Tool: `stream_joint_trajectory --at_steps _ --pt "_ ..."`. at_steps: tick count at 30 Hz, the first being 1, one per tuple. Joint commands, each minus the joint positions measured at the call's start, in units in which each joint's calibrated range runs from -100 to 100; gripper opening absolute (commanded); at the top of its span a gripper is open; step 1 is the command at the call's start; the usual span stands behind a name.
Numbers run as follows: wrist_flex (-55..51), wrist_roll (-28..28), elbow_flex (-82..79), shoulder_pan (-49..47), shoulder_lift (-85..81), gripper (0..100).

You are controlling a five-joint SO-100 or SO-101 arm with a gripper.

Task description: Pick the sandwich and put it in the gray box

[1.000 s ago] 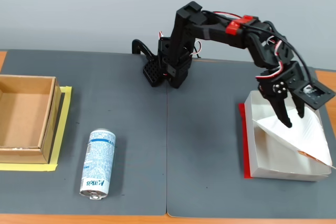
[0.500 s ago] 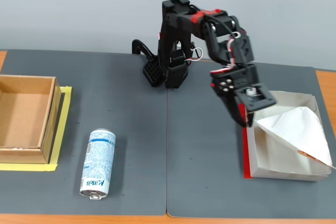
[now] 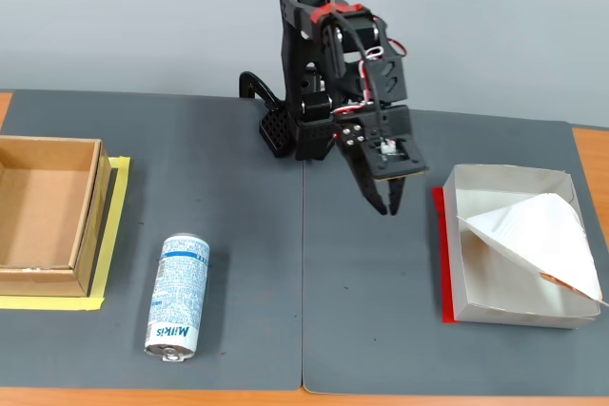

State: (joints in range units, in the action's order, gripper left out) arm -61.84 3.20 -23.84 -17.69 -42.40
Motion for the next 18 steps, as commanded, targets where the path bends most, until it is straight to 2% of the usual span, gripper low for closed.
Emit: stream_joint_trajectory --at_steps 1,18 --pt "2.2 -0.52 -7.14 1.83 -6.74 2" --pt "5.24 -0.57 -31.74 10.11 -22.17 2"
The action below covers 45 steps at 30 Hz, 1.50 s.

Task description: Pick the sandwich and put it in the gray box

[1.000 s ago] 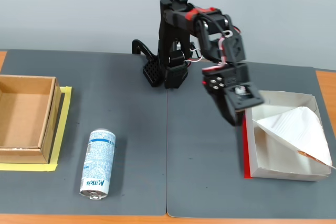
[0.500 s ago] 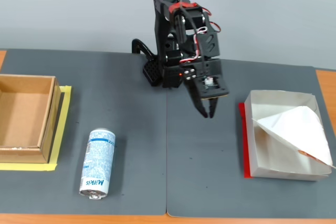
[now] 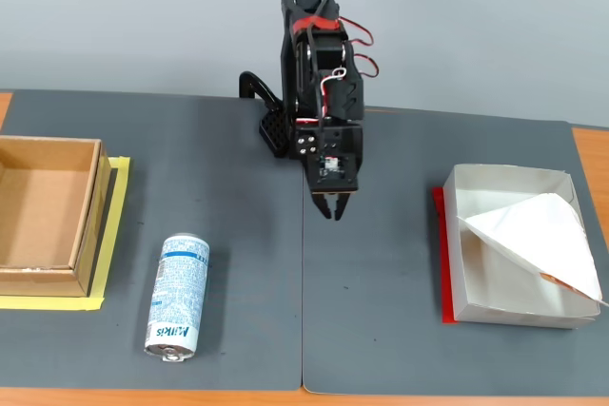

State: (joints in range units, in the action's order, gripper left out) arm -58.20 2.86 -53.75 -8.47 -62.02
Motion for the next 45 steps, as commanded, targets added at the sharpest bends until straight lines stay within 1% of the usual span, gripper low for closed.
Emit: stream_joint_trajectory --at_steps 1,12,17,41,45 --pt "2.03 -0.23 -3.19 0.98 -3.47 2" --pt "2.29 -0.23 -18.48 1.13 -15.09 2" --pt "2.29 -1.68 -23.64 1.13 -20.77 2" --pt "2.29 -1.84 -41.46 1.05 -36.62 2" --pt "2.29 -1.84 -42.72 0.75 -37.21 2"
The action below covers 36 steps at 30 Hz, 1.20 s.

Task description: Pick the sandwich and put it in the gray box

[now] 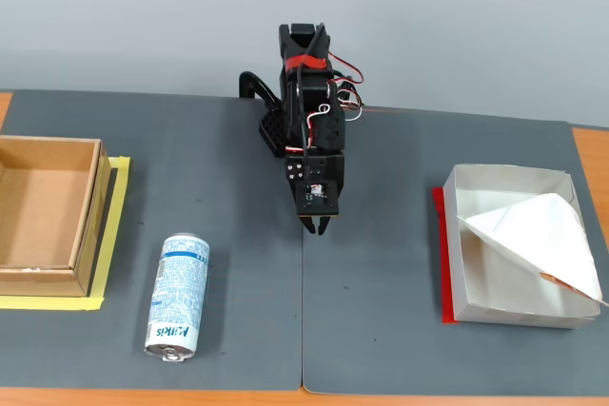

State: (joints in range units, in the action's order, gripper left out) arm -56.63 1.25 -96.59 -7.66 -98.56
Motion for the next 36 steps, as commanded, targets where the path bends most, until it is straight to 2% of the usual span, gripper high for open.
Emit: stream_joint_trajectory --at_steps 1,11,36 --pt "0.73 -0.23 -0.07 -0.13 -0.77 2" --pt "3.86 -0.23 -2.24 -0.28 -0.77 2" --pt "3.86 0.14 -2.24 0.09 -0.77 2"
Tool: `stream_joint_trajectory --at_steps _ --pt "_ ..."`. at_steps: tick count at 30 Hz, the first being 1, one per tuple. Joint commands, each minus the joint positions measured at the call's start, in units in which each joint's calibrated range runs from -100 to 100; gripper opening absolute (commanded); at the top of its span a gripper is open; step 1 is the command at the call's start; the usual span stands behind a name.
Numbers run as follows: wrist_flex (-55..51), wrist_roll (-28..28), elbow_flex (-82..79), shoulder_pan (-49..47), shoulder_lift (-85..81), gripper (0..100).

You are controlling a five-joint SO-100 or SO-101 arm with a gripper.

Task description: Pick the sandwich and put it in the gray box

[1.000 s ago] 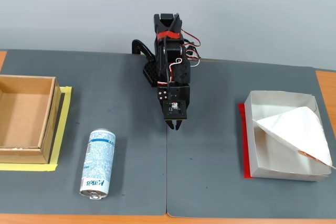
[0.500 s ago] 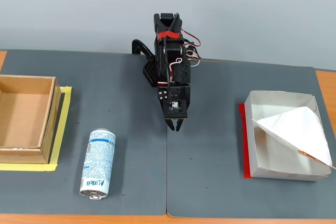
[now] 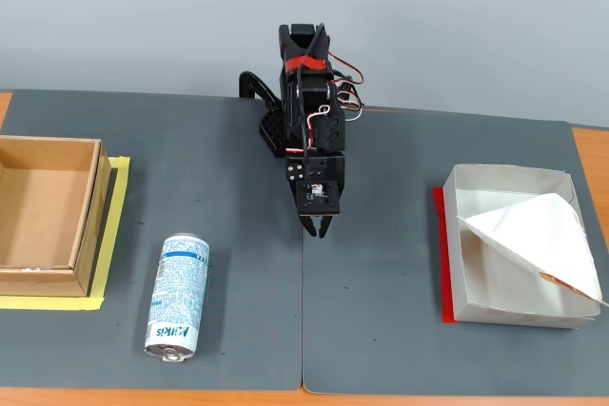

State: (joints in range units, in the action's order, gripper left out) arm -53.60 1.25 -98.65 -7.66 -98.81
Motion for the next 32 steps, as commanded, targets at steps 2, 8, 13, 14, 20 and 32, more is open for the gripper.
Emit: stream_joint_trajectory --at_steps 2,8,13,14,20,32 --pt "0.82 0.14 -0.17 0.09 -0.51 2" --pt "0.82 -0.07 -0.17 -0.21 -0.51 2" --pt "0.82 -0.02 -0.17 -0.13 -0.51 2" --pt "0.82 0.03 -0.17 -0.13 -0.51 2" --pt "0.82 0.14 -0.17 0.09 -0.51 2" --pt "0.82 0.19 -0.17 0.24 -0.51 2"
